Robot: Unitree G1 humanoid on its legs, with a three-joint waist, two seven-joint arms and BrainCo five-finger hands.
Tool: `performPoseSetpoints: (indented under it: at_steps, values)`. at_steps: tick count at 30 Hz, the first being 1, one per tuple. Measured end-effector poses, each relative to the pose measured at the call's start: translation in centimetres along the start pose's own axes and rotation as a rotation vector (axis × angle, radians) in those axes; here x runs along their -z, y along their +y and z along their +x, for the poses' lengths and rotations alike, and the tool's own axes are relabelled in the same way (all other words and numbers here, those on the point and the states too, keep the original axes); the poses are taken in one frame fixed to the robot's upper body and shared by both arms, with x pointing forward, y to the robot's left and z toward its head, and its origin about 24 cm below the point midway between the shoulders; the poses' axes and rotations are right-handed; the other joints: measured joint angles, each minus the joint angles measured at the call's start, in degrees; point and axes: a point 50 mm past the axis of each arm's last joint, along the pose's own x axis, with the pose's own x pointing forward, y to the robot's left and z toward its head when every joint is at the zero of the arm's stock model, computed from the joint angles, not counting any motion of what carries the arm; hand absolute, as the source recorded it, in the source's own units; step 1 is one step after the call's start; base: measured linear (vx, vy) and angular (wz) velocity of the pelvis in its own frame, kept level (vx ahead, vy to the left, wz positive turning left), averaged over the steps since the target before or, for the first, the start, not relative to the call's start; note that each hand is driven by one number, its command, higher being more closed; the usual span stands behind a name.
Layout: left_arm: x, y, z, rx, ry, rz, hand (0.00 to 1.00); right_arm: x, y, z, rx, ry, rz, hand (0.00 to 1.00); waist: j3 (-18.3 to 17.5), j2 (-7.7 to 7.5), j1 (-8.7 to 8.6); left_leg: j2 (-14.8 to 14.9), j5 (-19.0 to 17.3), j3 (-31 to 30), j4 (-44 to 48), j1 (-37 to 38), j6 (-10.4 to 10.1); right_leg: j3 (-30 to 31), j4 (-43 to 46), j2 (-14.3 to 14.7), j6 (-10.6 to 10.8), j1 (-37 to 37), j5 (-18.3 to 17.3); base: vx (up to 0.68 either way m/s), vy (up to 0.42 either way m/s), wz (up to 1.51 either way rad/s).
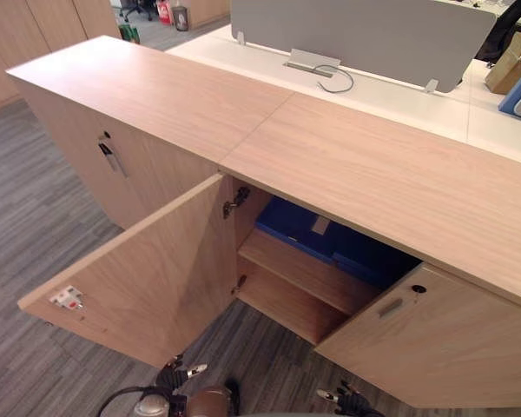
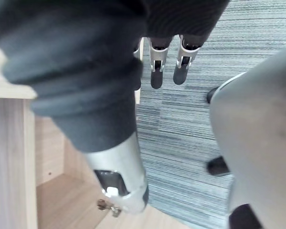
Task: Walk over to the cabinet, pick up the folder, carry it to the office cabinet, place the folder inside the office cabinet, then close the office cabinet door
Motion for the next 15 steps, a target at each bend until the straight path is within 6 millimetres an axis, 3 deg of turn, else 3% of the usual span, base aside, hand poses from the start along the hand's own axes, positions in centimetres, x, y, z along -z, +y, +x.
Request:
performPoseSetpoints:
  at_steps: [1, 3, 6, 10, 15]
  values:
    - [0.3, 0.3, -0.1, -0.011, 0.013, -0.023, 0.00, 0.0, 0.0, 0.0, -0.002, 0.004, 0.002, 0.00, -0.36, -0.12, -0.07, -0.95, 1.43, -0.80, -2.71, 0.97, -0.46, -0.21, 0.42, -0.61, 0.04, -0.20, -0.15, 0.10, 0.044, 0.45]
    - [1.0, 1.4, -0.3, -0.051, 0.038, -0.055, 0.00, 1.3, 0.6, -0.2, -0.015, 0.042, 0.012, 0.00, -1.91, -3.22, 0.27, -5.02, 8.40, -3.24, -14.92, 4.66, 0.64, -0.94, -0.27, -3.19, -0.14, -1.50, 0.73, 0.12, -0.014, 0.77]
    - [2.4, 1.8, -0.7, -0.069, 0.083, -0.102, 0.00, 1.3, 0.8, -0.1, -0.024, 0.046, 0.006, 0.00, -2.16, -3.34, 0.56, -6.39, 12.50, -6.42, -22.58, 7.65, 0.67, -3.44, -0.15, -3.96, 0.04, -0.93, 0.96, 0.12, -0.030, 0.61]
    - [5.7, 2.2, -1.9, -0.092, 0.186, -0.143, 0.00, 1.5, 0.9, -0.1, -0.029, 0.060, 0.002, 0.00, -2.48, -3.39, 1.03, -5.92, 14.36, -7.57, -27.74, 12.42, 0.45, -3.53, 0.42, -3.43, 0.05, 1.07, 1.25, 0.10, -0.066, 0.20]
    - [6.8, 2.2, -2.4, -0.101, 0.224, -0.184, 0.00, 1.7, 1.4, -0.1, -0.046, 0.069, -0.026, 0.00, -2.96, -3.57, 1.36, -4.37, 15.82, -7.64, -30.21, 13.60, -0.45, -3.76, -0.06, -1.97, -0.15, 1.19, 3.08, 0.07, -0.110, 0.02]
